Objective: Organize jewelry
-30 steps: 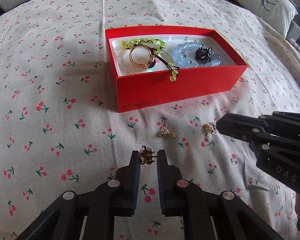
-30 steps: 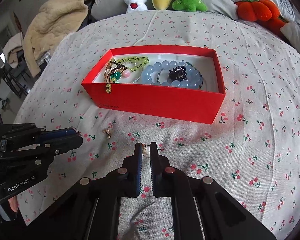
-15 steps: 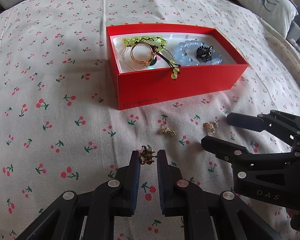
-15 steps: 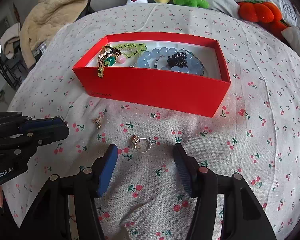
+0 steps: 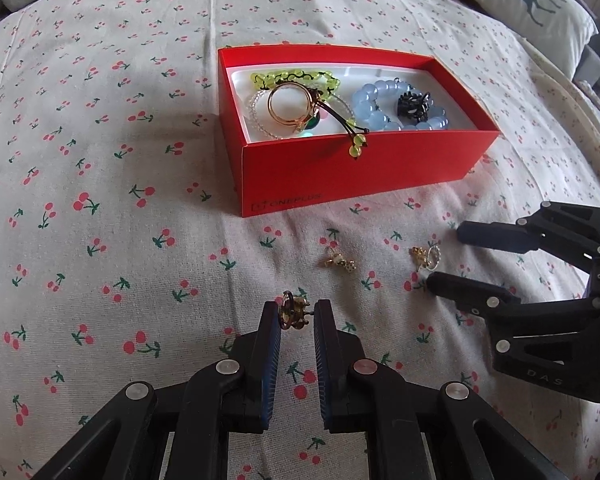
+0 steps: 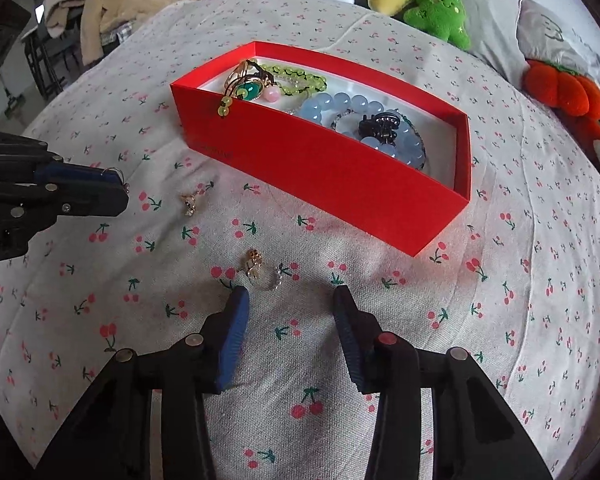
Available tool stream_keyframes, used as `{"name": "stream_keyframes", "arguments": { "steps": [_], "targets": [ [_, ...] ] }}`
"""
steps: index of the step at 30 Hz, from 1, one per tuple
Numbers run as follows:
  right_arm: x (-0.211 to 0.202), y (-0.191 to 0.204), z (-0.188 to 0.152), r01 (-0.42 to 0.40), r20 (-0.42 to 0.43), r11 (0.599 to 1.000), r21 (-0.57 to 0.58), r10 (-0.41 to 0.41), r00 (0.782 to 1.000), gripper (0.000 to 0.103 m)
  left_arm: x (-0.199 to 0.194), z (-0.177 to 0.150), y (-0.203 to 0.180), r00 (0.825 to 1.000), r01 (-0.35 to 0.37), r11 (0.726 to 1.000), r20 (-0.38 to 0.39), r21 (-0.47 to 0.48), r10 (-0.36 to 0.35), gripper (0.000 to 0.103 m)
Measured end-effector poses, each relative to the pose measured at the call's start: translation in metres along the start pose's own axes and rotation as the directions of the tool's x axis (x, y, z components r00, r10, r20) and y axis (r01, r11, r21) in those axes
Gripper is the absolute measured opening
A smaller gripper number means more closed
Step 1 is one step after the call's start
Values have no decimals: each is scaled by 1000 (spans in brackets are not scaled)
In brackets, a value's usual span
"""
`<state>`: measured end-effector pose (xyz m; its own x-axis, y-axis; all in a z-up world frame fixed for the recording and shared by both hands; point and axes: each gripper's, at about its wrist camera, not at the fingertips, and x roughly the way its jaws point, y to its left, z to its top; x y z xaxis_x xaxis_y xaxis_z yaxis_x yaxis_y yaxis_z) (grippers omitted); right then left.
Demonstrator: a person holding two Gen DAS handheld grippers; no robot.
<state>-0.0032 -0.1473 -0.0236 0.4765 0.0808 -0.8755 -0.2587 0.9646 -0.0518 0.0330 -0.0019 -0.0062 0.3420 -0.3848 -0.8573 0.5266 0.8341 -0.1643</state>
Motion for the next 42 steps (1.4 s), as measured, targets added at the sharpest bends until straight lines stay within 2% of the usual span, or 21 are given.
{"name": "stream_keyframes", "arguments": {
  "steps": [8,12,15,24,30,37,42],
  "targets": [
    [5,8,5,-7,11,1000,-28,8,1000,22,4,-2,1,1000,-6,1000,-13,5,6,11],
    [3,15,4,-6,10,999,-52,6,1000,8,5,-1,2,1000,-6,1000,-11,1,6,11],
    [1,17,2,-2,6,998,-58,3,1000,2,4,-1,2,1000,-4,1000,-7,0,4,11],
    [-14,-3,-8,-84,8,994,73,84,996,2,-5,2,1,1000,3,1000,14,-8,-3,11],
    [-35,-18,-7,-144,65,974,177,135,989,2,-18,12,1,999,16,1000,50,-18,-15,11],
    [-58,-38,6,-136,132,951,276,103,986,2,-32,33,-2,993,50,998,106,-45,-45,11],
    [-69,-55,17,-128,179,924,359,67,982,2,-30,53,-9,984,113,993,144,-41,-106,11]
  ]
}}
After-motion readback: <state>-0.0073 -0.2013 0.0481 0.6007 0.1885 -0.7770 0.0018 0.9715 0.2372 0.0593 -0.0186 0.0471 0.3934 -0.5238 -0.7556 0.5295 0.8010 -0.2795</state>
